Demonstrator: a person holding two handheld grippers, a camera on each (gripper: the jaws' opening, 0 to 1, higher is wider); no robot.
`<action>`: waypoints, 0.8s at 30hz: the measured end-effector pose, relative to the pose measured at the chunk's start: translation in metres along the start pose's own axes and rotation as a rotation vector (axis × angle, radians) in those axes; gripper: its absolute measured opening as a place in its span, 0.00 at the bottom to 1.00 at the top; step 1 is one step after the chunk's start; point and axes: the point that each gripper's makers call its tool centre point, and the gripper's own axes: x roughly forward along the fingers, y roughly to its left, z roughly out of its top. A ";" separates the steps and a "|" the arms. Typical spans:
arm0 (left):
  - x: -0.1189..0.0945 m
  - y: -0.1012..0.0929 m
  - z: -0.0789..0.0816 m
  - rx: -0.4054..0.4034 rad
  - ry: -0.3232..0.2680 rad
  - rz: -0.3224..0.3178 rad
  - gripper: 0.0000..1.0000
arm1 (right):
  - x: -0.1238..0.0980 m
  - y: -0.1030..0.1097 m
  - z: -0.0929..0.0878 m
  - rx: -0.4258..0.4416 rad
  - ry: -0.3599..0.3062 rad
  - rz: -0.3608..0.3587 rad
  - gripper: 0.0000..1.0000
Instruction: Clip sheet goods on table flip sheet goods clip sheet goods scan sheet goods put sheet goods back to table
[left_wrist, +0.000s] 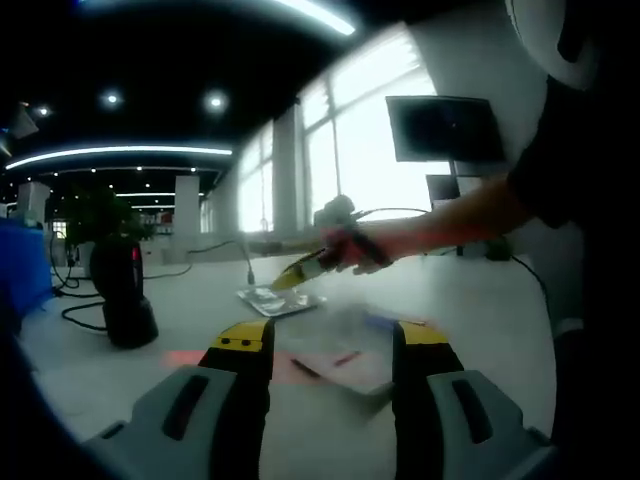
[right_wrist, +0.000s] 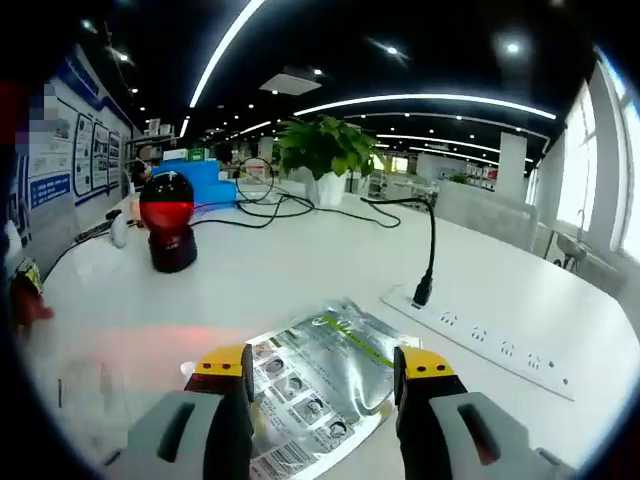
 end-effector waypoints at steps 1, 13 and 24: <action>0.000 0.000 0.000 0.001 0.001 0.000 0.40 | 0.001 -0.001 -0.001 0.002 0.003 -0.001 0.56; 0.000 0.001 0.000 -0.002 -0.002 0.001 0.40 | 0.012 0.006 -0.015 0.017 0.039 0.017 0.66; 0.000 0.001 0.001 -0.002 -0.003 0.001 0.40 | 0.012 0.014 -0.018 0.038 0.046 0.028 0.68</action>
